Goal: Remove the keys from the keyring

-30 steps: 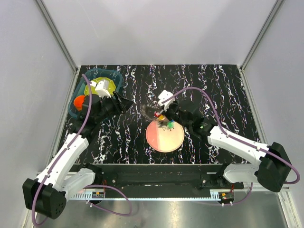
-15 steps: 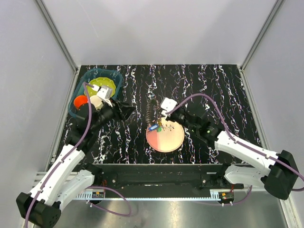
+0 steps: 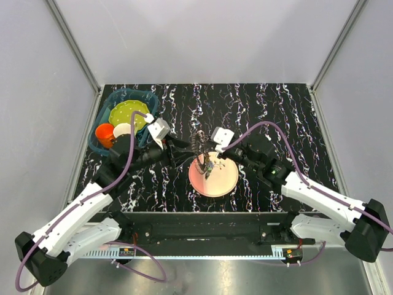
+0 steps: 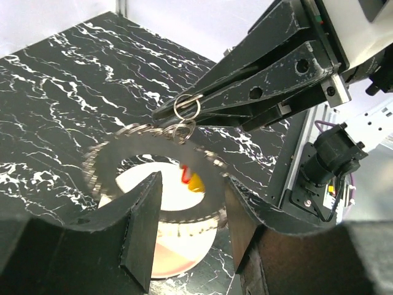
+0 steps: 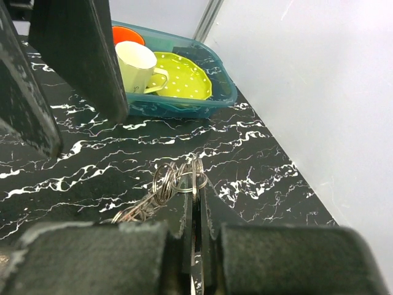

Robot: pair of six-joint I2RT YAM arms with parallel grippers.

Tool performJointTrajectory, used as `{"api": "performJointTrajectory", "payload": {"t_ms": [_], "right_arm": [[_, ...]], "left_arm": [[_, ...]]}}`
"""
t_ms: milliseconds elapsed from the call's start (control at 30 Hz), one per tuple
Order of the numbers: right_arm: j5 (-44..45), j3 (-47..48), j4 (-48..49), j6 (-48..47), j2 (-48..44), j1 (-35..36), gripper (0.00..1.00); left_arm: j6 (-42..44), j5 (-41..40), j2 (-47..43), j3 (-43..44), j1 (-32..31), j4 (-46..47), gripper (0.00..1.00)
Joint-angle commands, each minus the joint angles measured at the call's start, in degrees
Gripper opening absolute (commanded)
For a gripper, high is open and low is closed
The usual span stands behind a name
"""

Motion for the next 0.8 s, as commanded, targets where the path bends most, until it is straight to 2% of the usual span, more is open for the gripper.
{"api": "performJointTrajectory", "payload": {"t_ms": [0,367,667,767], "right_arm": [[-2.6,0.1,5.9,1.2,-2.0,-0.2,0.00],[-8.5,-1.5,4.6,1.0,-3.6,-0.2,0.00],[-9.4,-1.5,4.4,0.8,-4.5,-0.2,0.00],[-9.9,-1.5,4.2,0.8,-4.9,-0.2,0.00]], "left_arm": [[1.9,2.6,2.2,3.1,-1.7,5.1,0.47],[2.7,4.1,4.8,3.1,-2.7,6.5,0.46],[0.4,13.2,6.3,3.9,-2.7,7.5,0.46],[0.1,13.5,6.3,3.7,-2.7,8.2,0.46]]}}
